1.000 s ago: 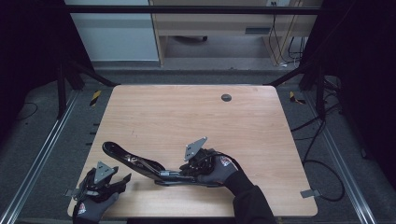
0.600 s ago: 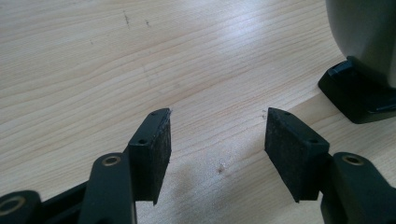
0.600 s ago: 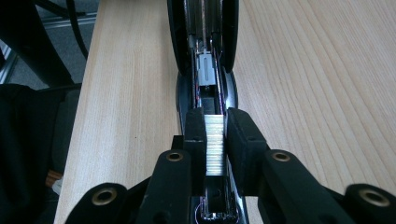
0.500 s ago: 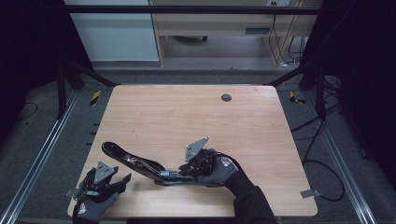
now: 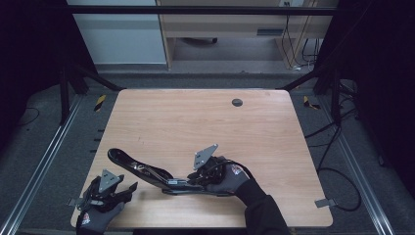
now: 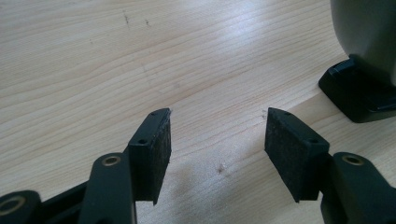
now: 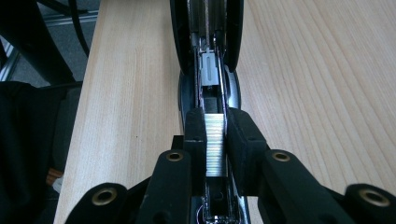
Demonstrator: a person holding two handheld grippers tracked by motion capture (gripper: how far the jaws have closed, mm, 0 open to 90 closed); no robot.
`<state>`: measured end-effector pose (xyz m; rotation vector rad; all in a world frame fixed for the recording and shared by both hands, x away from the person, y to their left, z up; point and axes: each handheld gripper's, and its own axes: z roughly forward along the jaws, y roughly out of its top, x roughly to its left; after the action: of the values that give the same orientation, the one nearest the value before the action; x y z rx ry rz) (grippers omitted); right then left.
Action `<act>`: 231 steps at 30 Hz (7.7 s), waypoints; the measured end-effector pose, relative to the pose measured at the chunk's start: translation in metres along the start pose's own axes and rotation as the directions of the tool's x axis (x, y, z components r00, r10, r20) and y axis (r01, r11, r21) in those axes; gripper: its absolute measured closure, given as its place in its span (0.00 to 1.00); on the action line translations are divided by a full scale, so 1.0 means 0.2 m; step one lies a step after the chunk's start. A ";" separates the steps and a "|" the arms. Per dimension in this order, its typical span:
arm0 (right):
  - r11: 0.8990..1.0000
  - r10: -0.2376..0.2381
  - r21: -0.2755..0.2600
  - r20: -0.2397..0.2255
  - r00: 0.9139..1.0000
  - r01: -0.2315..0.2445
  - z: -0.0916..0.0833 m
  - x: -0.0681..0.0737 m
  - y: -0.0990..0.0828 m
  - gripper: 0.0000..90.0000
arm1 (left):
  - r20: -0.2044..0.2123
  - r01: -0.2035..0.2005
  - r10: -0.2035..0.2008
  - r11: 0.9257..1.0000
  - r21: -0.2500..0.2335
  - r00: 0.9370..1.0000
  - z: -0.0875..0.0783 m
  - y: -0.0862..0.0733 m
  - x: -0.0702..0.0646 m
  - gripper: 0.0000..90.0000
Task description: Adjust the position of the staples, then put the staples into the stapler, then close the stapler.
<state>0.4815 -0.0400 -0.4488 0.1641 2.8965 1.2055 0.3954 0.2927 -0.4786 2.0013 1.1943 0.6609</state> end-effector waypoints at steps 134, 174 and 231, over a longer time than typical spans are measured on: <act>0.820 0.572 -0.369 0.529 0.627 -0.437 -0.51 0.20 -0.61 0.47 | 0.129 0.046 -0.025 0.986 -0.160 0.991 -0.14 0.04 -0.01 0.36; 0.825 0.565 -0.322 0.486 0.666 -0.465 -0.44 0.23 -0.58 0.56 | 0.153 0.058 -0.013 0.955 -0.291 0.988 -0.26 0.20 -0.05 0.32; 0.837 0.546 -0.222 0.403 0.734 -0.501 -0.33 0.28 -0.52 1.00 | 0.169 0.142 -0.087 0.929 -0.341 0.982 -0.27 0.32 0.02 0.60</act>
<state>0.4130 -0.1544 -0.4727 1.1681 2.4234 1.1480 0.3925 0.2925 -0.3958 1.6375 1.0133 0.6046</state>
